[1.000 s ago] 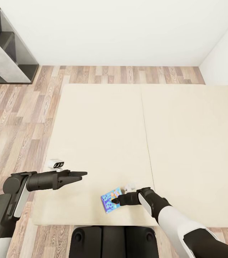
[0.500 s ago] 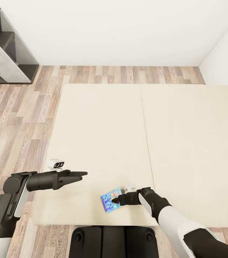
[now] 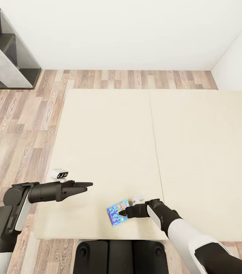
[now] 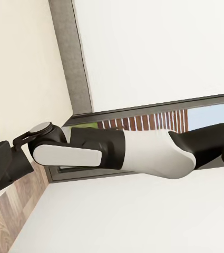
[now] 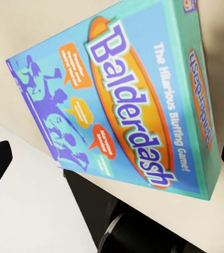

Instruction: Put all the toys in the child's room - the three board games (two on the bed and one on the table), the two jigsaw puzzles on the table, and the tennis ball on the table - inside the toy box on the table in the child's room.

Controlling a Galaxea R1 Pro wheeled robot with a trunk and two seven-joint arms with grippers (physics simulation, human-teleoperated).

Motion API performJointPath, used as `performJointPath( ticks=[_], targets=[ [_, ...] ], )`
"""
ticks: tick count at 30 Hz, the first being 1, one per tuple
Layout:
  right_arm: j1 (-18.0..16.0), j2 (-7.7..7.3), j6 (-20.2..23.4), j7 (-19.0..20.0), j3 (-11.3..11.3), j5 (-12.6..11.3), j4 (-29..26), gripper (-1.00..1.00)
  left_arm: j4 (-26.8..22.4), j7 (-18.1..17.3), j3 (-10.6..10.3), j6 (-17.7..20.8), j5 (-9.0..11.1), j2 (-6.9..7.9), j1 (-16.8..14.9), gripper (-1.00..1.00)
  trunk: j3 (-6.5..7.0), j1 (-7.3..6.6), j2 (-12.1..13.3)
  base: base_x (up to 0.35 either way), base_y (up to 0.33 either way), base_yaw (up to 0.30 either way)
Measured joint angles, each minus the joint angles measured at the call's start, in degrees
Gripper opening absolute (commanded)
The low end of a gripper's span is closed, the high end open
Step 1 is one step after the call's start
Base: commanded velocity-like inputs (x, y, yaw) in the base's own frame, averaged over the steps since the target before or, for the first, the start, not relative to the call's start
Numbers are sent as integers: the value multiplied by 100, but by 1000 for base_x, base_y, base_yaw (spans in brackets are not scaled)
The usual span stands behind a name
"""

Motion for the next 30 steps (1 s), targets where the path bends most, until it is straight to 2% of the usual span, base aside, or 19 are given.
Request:
performJointPath(
  ticks=[30],
  targets=[
    [0, 0, -269, -61, 1, -1, -7, 100, 0, 0, 0, 1, 0, 0, 0, 100, 0, 0, 0, 0, 0, 0]
  ],
)
